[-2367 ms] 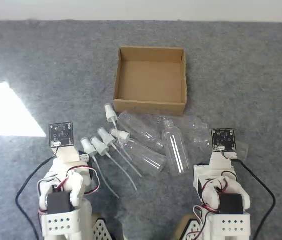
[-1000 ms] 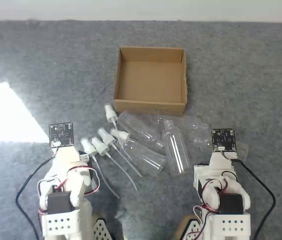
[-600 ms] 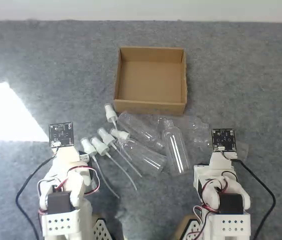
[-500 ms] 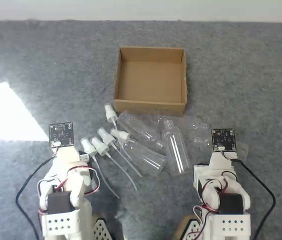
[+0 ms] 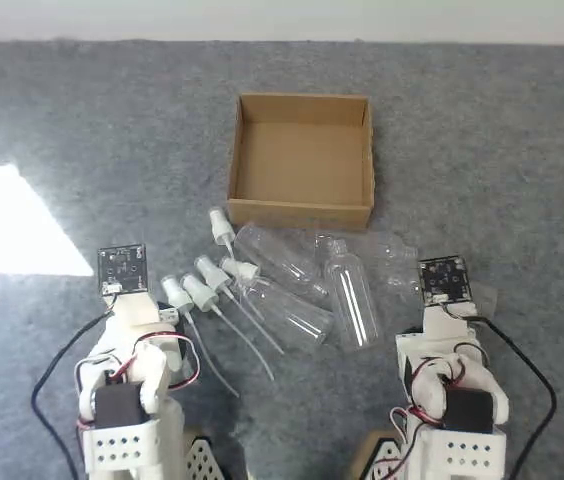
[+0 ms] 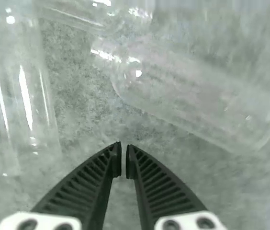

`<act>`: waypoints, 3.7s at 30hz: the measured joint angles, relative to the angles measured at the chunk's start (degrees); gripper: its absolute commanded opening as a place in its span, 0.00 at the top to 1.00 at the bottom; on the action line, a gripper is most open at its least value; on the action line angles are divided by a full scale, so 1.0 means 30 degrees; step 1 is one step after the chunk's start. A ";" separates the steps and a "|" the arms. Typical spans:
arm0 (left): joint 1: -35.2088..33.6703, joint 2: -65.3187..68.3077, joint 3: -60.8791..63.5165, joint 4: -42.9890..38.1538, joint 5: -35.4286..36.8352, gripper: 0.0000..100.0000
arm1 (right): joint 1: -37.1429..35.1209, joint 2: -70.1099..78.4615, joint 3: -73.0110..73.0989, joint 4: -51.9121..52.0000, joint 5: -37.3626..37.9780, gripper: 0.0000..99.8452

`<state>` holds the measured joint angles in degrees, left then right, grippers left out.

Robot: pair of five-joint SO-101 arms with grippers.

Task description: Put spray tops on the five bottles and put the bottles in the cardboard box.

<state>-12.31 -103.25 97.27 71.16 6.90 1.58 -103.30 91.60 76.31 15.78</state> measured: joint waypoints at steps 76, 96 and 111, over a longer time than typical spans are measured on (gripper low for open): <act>-0.1319 0.0000 -0.0821 0.0000 -0.0498 0.99 | -0.8381 1.9341 -2.4000 0.6300 -0.1348 0.89; -0.1319 0.0000 -0.1026 0.0000 -0.5392 0.98 | -0.9289 2.4381 -2.3824 0.3663 -0.4513 0.78; -0.1319 0.0000 -0.1026 0.0000 -0.5392 0.98 | -1.0344 2.6989 -2.1802 0.0000 -0.4513 0.78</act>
<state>-16.26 -103.25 94.20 71.16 -9.27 -29.45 -22.33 26.20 76.31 2.24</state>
